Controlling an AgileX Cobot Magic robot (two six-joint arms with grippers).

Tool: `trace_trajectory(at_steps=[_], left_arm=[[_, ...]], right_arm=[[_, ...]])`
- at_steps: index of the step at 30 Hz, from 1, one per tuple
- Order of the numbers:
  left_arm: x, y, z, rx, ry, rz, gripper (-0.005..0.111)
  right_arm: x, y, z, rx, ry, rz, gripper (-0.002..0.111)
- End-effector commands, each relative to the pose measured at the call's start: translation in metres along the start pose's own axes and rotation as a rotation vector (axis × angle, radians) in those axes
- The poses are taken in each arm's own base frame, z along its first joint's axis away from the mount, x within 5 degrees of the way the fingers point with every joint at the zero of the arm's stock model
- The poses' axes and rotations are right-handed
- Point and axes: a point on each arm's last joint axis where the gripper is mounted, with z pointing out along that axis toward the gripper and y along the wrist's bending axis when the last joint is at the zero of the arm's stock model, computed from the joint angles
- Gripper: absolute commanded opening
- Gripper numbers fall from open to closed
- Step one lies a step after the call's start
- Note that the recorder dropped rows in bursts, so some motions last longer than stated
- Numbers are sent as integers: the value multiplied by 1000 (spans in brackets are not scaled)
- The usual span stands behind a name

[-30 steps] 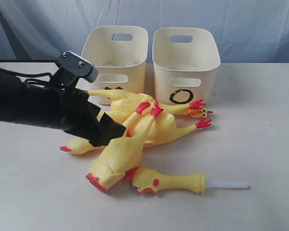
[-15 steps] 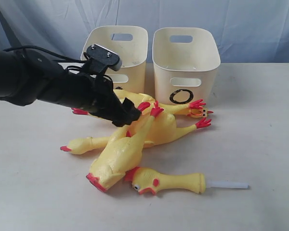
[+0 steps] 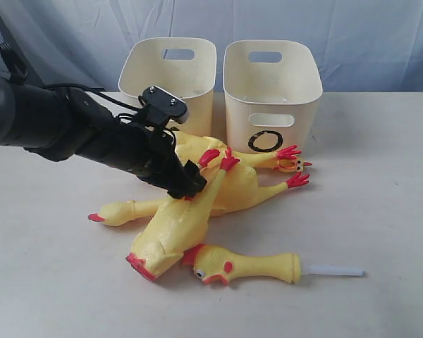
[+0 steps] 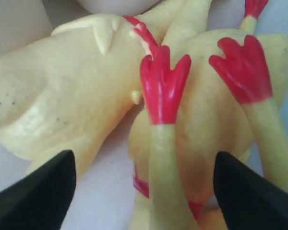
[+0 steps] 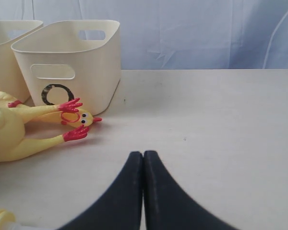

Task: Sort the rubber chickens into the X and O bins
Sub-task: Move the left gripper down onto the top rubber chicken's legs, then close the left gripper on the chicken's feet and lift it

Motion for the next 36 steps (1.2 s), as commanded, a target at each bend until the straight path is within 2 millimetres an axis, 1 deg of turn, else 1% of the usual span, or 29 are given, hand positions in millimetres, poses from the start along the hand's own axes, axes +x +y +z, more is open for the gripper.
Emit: trace_trajectory(at_steps=[1, 7, 10, 15, 20, 22, 26, 29, 34, 36], left_arm=[[0, 0, 3, -3, 7, 13, 70], [1, -2, 3, 13, 19, 28, 45], [3, -3, 3, 29, 38, 64, 34], [5, -5, 3, 50, 54, 83, 20], [5, -6, 3, 59, 59, 85, 8], [5, -6, 3, 61, 60, 85, 1], [5, -8, 0, 82, 63, 87, 0], [1, -11, -7, 97, 52, 73, 0], [-11, -16, -31, 102, 20, 100, 0], [-16, -18, -45, 86, 5, 107, 0]], right_arm=[[0, 0, 0, -8, -10, -3, 0], [0, 1, 0, -13, -10, -4, 0], [0, 1, 0, -13, -10, -4, 0], [0, 1, 0, -13, -10, -4, 0], [0, 1, 0, -13, -10, -4, 0], [0, 1, 0, -13, -10, -4, 0], [0, 1, 0, -13, -10, -4, 0], [0, 1, 0, -13, -10, -4, 0], [0, 1, 0, -13, -10, -4, 0], [0, 1, 0, -13, -10, -4, 0]])
